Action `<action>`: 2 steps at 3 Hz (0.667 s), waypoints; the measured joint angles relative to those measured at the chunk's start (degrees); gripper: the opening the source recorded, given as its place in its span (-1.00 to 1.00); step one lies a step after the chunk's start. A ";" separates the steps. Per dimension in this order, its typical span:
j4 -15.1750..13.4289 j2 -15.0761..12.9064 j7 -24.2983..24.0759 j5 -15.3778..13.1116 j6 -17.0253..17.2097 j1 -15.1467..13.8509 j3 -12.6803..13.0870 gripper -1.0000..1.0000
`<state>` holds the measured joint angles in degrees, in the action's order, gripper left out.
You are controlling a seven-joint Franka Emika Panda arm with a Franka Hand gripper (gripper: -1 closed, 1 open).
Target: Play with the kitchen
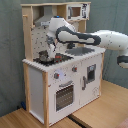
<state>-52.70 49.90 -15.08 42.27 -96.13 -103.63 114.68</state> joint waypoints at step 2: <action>5.60 -1.30 -1.56 -0.49 1.79 -0.21 -2.66 1.00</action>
<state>-47.10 48.60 -16.64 41.78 -94.34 -103.84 112.02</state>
